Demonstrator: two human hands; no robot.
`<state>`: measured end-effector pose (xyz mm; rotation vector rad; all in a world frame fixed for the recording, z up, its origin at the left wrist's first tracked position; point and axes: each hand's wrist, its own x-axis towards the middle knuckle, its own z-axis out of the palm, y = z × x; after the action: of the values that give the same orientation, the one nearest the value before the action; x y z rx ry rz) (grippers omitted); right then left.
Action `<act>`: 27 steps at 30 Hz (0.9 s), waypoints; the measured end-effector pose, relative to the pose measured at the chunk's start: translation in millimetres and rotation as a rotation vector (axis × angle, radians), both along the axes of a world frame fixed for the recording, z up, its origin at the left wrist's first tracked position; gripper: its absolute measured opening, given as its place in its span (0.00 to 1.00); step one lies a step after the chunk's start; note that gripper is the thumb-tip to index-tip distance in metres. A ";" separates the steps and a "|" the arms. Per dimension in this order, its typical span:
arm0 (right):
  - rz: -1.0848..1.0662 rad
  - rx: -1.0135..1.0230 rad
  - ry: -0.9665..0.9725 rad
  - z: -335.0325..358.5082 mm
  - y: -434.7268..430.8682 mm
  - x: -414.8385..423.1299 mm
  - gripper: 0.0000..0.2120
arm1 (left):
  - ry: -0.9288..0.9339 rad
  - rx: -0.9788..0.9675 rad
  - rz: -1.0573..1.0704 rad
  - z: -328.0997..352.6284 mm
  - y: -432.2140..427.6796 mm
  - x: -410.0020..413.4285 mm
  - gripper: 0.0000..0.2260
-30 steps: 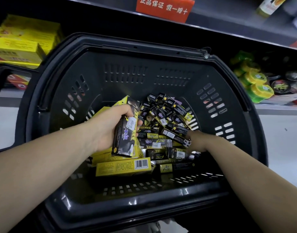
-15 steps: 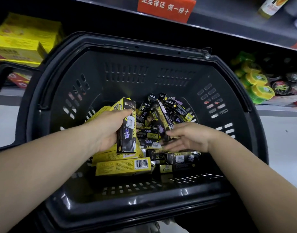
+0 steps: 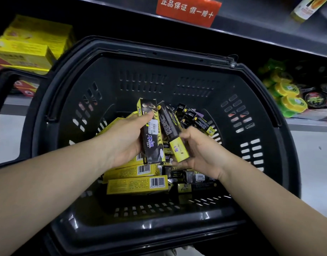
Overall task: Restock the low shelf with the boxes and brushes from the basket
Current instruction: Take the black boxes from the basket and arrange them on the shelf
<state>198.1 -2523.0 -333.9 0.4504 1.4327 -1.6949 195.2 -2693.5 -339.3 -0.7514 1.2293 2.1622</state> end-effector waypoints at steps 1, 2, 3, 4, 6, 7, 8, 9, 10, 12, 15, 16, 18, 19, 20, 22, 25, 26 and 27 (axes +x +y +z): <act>-0.021 -0.010 0.003 0.9 -0.6 0.4 0.08 | 0.007 -0.002 -0.005 -0.1 0.1 0.0 0.15; -0.045 -0.021 -0.001 2.7 -1.5 1.0 0.10 | 0.012 -0.012 -0.012 -0.3 0.0 0.2 0.15; -0.069 -0.046 -0.004 2.5 -2.3 1.1 0.11 | 0.012 -0.025 -0.018 -0.8 -0.1 0.4 0.15; -0.101 -0.067 -0.011 3.3 -4.1 1.6 0.11 | 0.008 -0.036 -0.021 -1.2 -0.3 0.4 0.15; -0.173 -0.109 -0.044 1.6 -5.1 2.0 0.16 | -0.007 -0.039 -0.014 -2.1 -0.7 0.4 0.16; -0.201 -0.134 -0.065 0.5 -5.5 1.9 0.18 | -0.013 -0.032 -0.005 -2.2 -1.0 0.2 0.16; -0.215 -0.164 -0.084 0.5 -6.1 1.8 0.21 | -0.016 -0.027 0.002 -2.1 -1.5 0.0 0.16; -0.214 -0.202 -0.096 -0.3 -6.0 1.6 0.24 | -0.018 -0.027 0.006 -2.1 -2.0 -0.4 0.16; -0.210 -0.236 -0.103 0.2 -6.1 1.4 0.26 | -0.019 -0.030 0.009 -2.3 -2.6 -0.7 0.16; -0.211 -0.295 -0.098 0.1 -3.9 0.9 0.25 | -0.024 -0.036 0.013 -2.3 -3.0 -1.1 0.16; -0.205 -0.287 -0.044 0.1 -1.6 -0.2 0.22 | -0.032 -0.028 0.018 -0.8 -2.5 -0.9 0.15; -0.200 -0.236 -0.016 0.3 -2.1 -0.3 0.20 | -0.033 -0.022 0.005 -0.2 -2.5 -0.6 0.16; -0.207 -0.106 0.034 -1.3 -3.4 0.0 0.15 | -0.033 -0.005 -0.037 0.4 -2.8 -0.5 0.16; -0.209 -0.059 0.057 -2.2 -4.4 0.4 0.13 | -0.032 0.005 -0.060 0.5 -3.0 -0.6 0.17; -0.196 -0.036 0.082 -2.4 -5.7 1.0 0.12 | -0.030 0.015 -0.081 0.7 -2.9 -0.5 0.18; -0.157 -0.026 0.137 -3.5 -8.4 2.7 0.12 | -0.025 0.030 -0.111 1.9 -1.8 -0.1 0.20; -0.114 0.000 0.194 -3.5 -12.8 6.5 0.09 | -0.023 0.055 -0.119 3.1 -1.2 -0.1 0.23; -0.083 0.016 0.212 -3.9 -13.4 7.2 0.09 | -0.025 0.062 -0.122 3.0 -1.6 -0.3 0.24; -0.054 0.034 0.229 -4.6 -13.6 7.6 0.09 | -0.026 0.067 -0.129 2.9 -1.8 -0.6 0.25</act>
<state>205.6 -2536.6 -338.5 0.3238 1.6274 -1.8139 194.6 -2695.2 -336.3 -0.6522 1.1533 2.0716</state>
